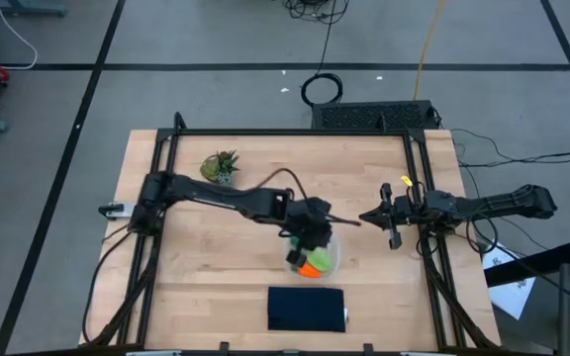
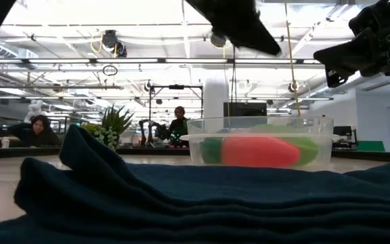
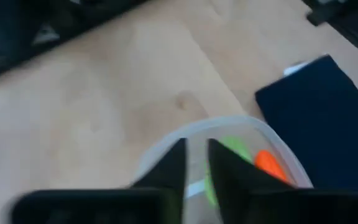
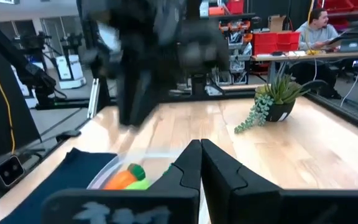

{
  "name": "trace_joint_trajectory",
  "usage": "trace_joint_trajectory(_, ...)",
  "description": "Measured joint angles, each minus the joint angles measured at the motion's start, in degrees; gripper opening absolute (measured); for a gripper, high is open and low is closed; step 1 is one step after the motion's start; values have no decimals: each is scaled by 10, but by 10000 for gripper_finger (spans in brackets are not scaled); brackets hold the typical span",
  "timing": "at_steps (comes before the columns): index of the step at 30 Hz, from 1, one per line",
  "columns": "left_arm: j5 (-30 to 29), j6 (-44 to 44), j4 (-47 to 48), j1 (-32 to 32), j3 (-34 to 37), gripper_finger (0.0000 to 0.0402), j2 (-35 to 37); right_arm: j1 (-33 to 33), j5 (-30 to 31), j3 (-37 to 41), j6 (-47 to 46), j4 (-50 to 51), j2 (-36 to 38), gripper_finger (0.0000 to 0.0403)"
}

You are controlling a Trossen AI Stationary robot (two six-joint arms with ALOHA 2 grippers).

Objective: Pick and placing Produce into tupperware
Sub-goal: Return to Home Position

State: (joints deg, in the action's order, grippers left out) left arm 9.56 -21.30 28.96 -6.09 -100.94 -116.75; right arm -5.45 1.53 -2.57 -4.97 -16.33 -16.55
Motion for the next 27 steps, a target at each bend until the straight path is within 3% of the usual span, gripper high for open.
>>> trace_joint_trajectory(3, -29, 7, 15, 4, 0, 13, 46, 0, -1, 0, -4, 4, 1, 0)
trace_joint_trajectory(9, -84, 12, 44, 10, 12, 4, 147, 0, -1, 0, -3, 1, 3, 0)
trace_joint_trajectory(13, -165, 20, 38, -2, 61, 2, 224, 0, 1, 0, -12, -3, 9, 0)
trace_joint_trajectory(18, -251, 40, -38, -21, 190, 1, 335, 0, 1, 0, -17, -10, 15, 0)
trace_joint_trajectory(27, -263, 64, -301, -28, 496, 0, 520, 0, 8, 0, -12, -44, 15, 0)
